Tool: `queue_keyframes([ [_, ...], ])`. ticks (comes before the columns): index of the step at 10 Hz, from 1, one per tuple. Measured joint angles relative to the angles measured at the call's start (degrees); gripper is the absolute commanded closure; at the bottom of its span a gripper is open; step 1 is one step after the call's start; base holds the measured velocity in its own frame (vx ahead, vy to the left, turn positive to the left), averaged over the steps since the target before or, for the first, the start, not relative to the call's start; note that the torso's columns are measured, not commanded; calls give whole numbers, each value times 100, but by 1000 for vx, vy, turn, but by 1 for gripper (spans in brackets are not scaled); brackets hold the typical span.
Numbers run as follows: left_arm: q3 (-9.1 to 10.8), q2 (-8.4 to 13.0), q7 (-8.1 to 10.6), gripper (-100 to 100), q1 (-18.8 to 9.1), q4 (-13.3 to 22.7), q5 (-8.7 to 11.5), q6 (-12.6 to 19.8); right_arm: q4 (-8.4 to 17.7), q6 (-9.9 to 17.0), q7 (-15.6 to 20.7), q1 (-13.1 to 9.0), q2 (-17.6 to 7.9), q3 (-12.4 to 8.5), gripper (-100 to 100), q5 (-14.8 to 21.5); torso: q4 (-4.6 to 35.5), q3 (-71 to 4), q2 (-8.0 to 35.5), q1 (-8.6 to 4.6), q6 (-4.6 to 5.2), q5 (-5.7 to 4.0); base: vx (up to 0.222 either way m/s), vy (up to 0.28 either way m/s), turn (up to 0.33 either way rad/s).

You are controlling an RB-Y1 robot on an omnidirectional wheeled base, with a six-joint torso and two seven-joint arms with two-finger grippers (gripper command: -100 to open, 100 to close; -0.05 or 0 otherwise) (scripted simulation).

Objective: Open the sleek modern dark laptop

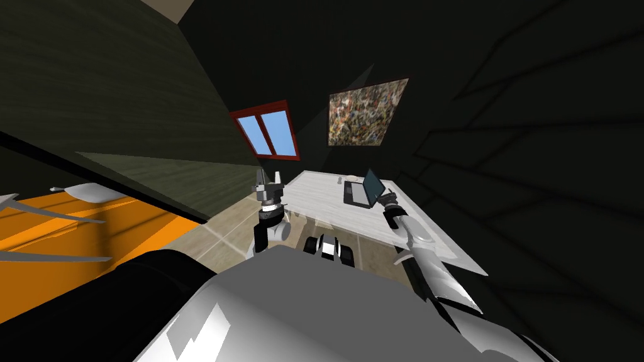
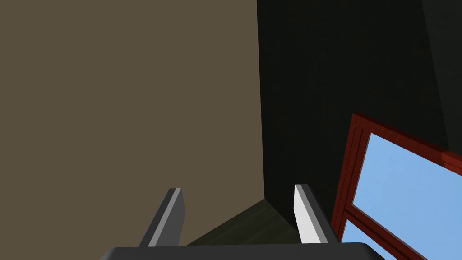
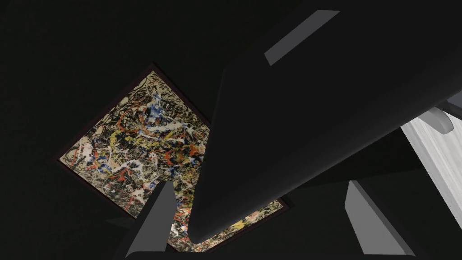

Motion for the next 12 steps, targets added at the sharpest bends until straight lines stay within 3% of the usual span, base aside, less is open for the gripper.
queue_keyframes([
  [2, 0, 0, 0, 0, 0, 0, 0, 0, 25, 140, 17, -37, -186, 110, -100, 33, 1, 2, 4, -17, 2, -5, 3, 15, -1],
  [3, 1, 1, 0, 0, 0, 0, 0, 0, 25, 137, 17, -37, -184, 107, 100, 33, 1, 3, 5, -19, 1, -6, 4, -3, -20],
  [6, 0, 0, 0, 0, 0, 0, 0, 0, -110, 203, 170, 52, -147, 112, 100, 299, -34, -25, -47, 20, 1, 8, 33, 80, 17],
  [7, 0, -1, 0, 0, 0, 0, 0, 0, -191, 338, 270, 105, -225, 251, 100, 388, -33, -28, -43, 7, 3, 2, 27, 95, 13],
  [12, 0, 0, 0, 0, 0, 0, 0, 0, -377, 538, 767, 365, -179, 378, 100, 974, 5, 2, 4, -21, 6, 0, 24, 66, 8],
])
